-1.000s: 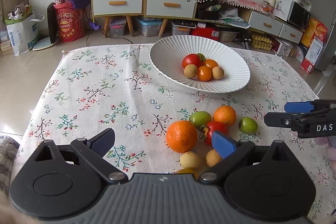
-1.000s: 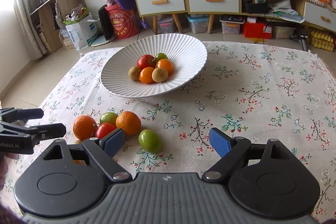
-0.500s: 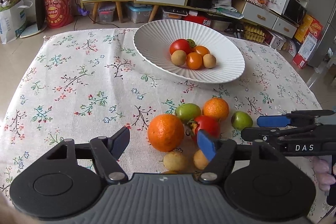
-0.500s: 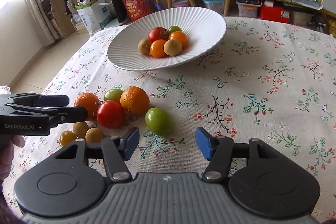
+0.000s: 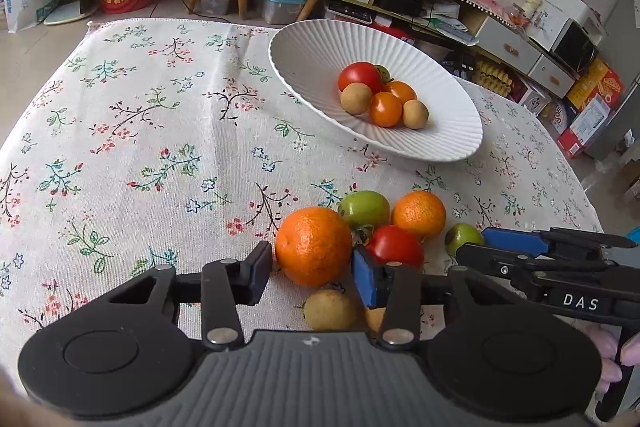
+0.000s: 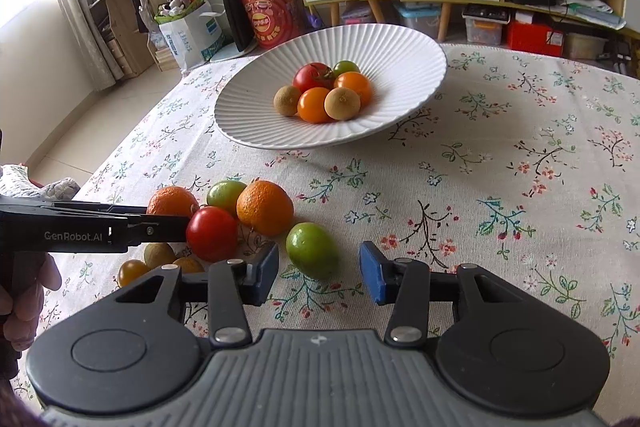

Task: Organize fruits
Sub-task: 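Grasp an orange mandarin with the left tool while the right tool grasps a green tomato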

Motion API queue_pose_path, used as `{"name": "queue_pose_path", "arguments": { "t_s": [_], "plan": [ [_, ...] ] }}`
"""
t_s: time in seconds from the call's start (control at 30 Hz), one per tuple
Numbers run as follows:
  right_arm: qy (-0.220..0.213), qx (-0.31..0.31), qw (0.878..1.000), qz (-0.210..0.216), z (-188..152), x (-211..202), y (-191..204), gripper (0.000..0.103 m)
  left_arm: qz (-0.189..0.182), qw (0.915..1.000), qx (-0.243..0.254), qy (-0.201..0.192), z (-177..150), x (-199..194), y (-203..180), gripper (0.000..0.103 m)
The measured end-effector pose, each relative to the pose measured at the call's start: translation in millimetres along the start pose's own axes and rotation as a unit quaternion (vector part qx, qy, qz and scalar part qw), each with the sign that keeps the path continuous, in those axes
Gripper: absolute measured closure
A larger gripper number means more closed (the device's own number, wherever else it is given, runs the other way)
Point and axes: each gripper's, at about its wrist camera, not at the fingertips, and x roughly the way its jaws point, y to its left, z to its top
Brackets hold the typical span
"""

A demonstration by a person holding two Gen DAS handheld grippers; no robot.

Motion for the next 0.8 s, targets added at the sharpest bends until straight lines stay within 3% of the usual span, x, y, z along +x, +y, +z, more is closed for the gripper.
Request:
{"name": "queue_pose_path", "arguments": {
  "t_s": [0.27, 0.8],
  "plan": [
    [-0.003, -0.02, 1.0, -0.002, 3.2, 0.7, 4.5, 0.077, 0.002, 0.9999, 0.01, -0.01, -0.4, 0.6, -2.5, 0.067],
    [-0.003, -0.007, 1.0, 0.002, 8.3, -1.5, 4.2, 0.078, 0.021, 0.9995, 0.006, -0.024, 1.6, -7.9, -0.1, 0.067]
  ]
}}
